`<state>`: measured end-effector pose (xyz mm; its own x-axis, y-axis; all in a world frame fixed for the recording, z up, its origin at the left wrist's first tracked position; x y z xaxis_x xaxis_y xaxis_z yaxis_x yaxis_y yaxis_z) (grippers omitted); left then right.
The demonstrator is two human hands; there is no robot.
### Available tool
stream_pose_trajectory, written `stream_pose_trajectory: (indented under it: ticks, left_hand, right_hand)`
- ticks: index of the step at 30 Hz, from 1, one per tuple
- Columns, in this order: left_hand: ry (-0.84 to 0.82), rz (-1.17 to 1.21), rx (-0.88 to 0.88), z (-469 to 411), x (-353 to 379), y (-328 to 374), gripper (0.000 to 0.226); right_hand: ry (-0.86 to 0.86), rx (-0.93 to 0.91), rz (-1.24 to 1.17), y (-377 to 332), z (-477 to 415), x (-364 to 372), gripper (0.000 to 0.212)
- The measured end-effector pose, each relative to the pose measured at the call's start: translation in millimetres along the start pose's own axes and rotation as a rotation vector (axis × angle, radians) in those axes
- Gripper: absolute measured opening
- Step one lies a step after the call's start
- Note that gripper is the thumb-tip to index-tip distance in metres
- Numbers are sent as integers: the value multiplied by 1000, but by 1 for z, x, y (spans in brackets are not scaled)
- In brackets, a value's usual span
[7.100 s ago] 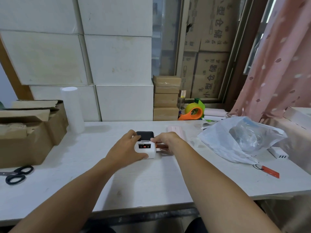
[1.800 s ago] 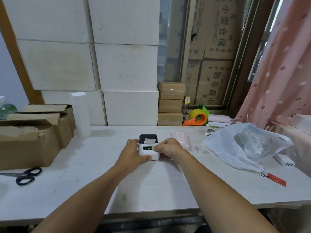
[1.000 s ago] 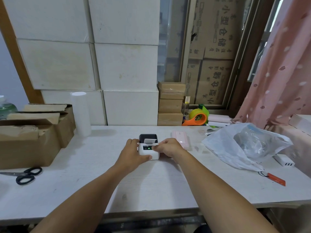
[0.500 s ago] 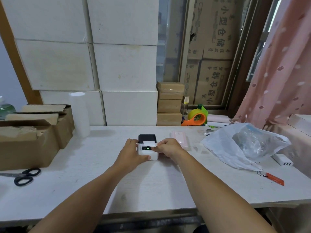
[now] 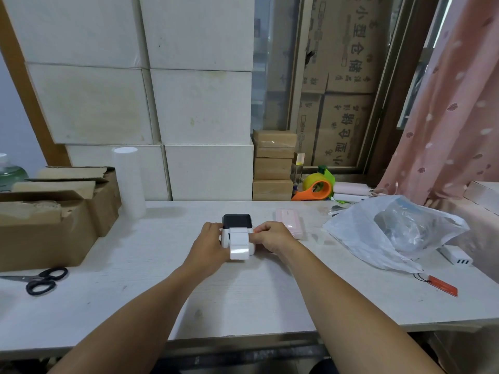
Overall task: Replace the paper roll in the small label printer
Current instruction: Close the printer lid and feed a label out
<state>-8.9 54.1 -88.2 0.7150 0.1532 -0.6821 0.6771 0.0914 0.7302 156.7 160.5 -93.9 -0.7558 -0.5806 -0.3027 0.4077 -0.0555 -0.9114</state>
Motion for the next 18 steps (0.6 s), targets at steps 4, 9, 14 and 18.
stream_pose_trajectory:
  ticks: [4, 9, 14, 18]
  left_hand:
    - [-1, -11, -3, -2, 0, -1, 72]
    - [5, -16, 1, -3, 1, -4, 68]
    - [7, -12, 10, -4, 1, -5, 69]
    - [-5, -17, 23, -3, -1, -5, 69]
  right_hand:
    - [-11, -7, -14, 0, 0, 0, 29]
    - [-30, -3, -42, 0, 2, -2, 27]
    - [-49, -4, -56, -1, 5, -4, 25]
    - [-60, -11, -62, -1, 5, -5, 20]
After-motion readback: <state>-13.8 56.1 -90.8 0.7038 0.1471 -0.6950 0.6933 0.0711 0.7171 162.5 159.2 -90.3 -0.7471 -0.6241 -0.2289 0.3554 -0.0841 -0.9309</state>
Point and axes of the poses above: each hand's wrist, its own z-axis away from the middle knuckle, its own x-axis out of the palm, y = z × x, the point moved 5 cm from there along -z, towards the middle knuckle, and after that the axes turned 14 degrees about -y, right-handed, at the moved point
